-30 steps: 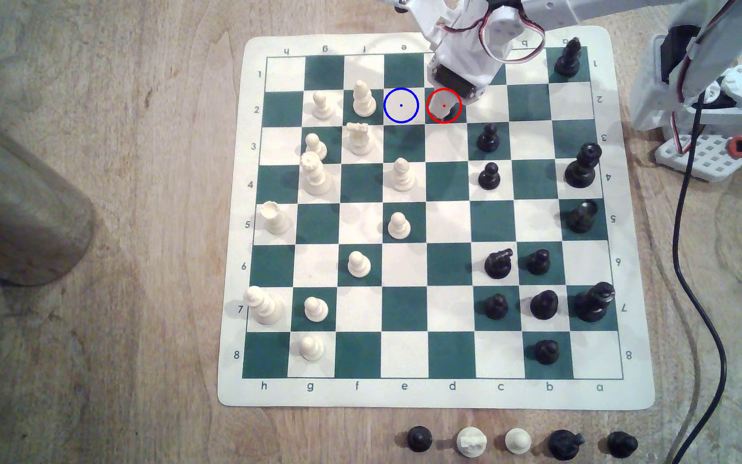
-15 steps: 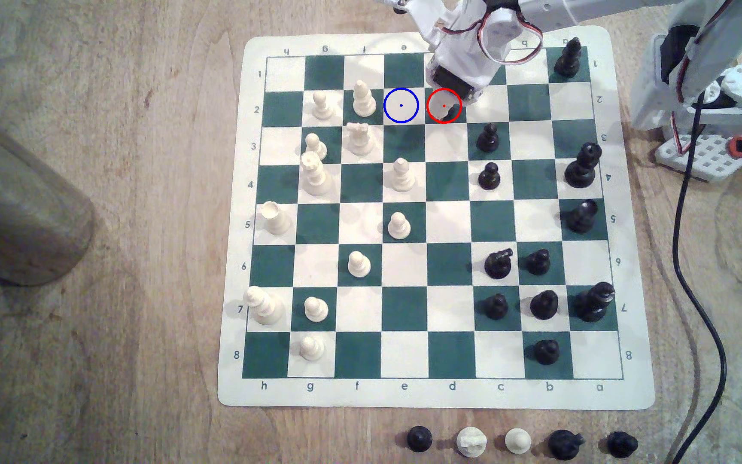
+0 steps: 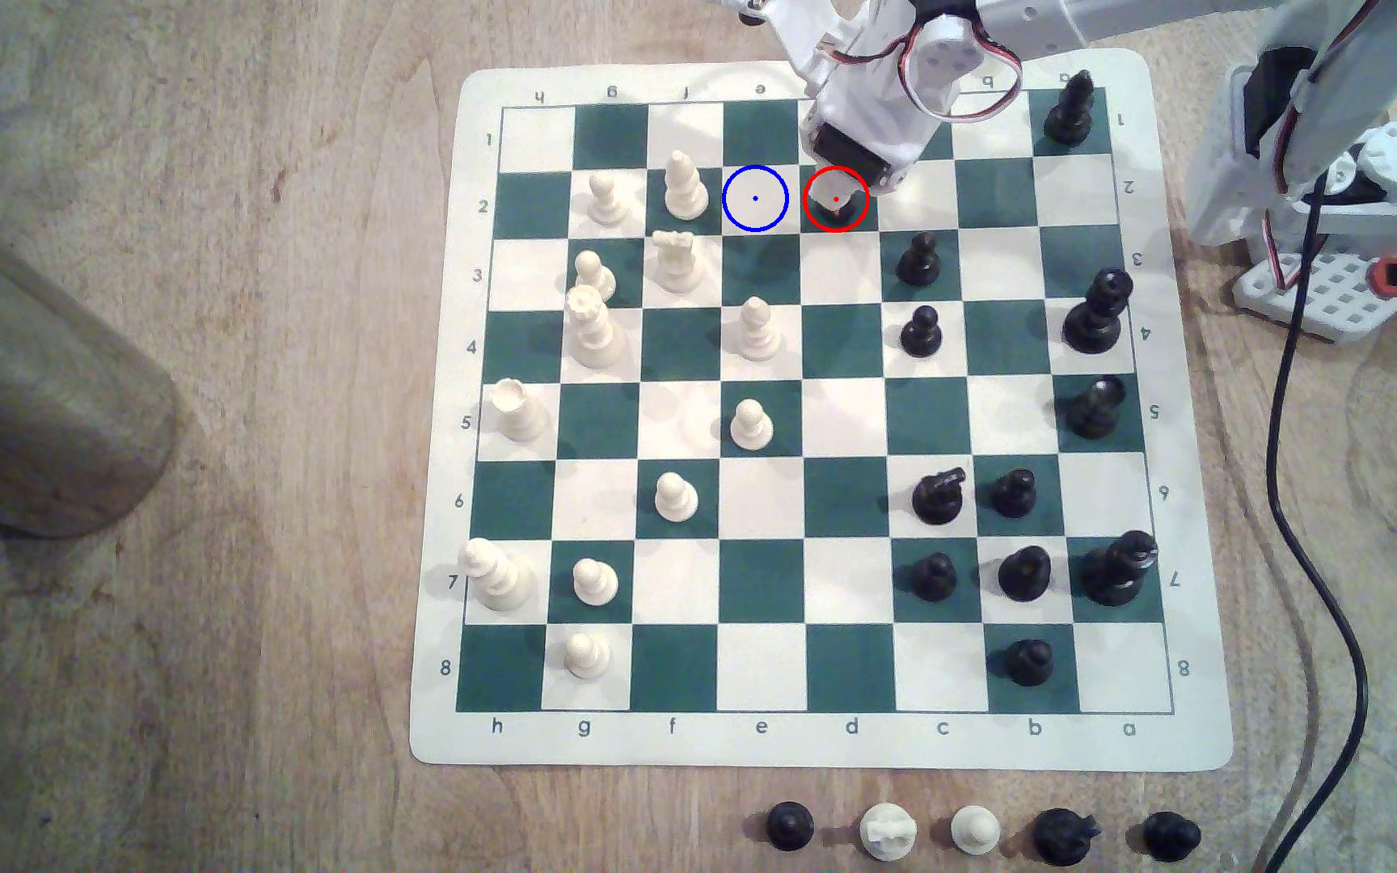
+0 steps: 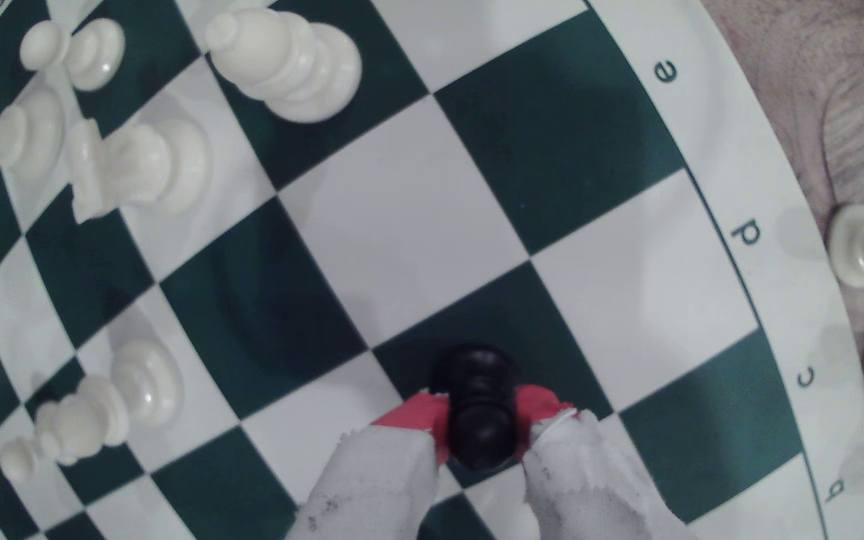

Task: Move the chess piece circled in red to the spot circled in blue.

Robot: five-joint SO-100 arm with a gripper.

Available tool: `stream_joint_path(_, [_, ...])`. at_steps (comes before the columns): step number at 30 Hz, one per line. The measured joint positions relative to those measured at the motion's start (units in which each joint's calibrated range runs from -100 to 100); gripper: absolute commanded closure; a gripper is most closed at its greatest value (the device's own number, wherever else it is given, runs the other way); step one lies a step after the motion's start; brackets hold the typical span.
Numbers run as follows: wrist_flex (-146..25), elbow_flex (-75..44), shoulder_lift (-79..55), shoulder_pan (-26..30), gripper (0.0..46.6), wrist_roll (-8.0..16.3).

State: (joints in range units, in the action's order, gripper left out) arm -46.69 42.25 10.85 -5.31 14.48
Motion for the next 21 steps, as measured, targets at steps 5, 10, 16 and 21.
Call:
stream_joint_path(5, [-0.1,0.0,0.3,0.0,46.4,0.0])
stream_joint_path(10, [-2.8,-0.2,4.5,0.0,46.4,-0.8])
stream_joint_path(16, [-7.1,-5.5,7.9,0.7,46.4,-1.0])
stream_joint_path(21, [-7.1,-9.8,4.9,1.3,46.4,-1.0])
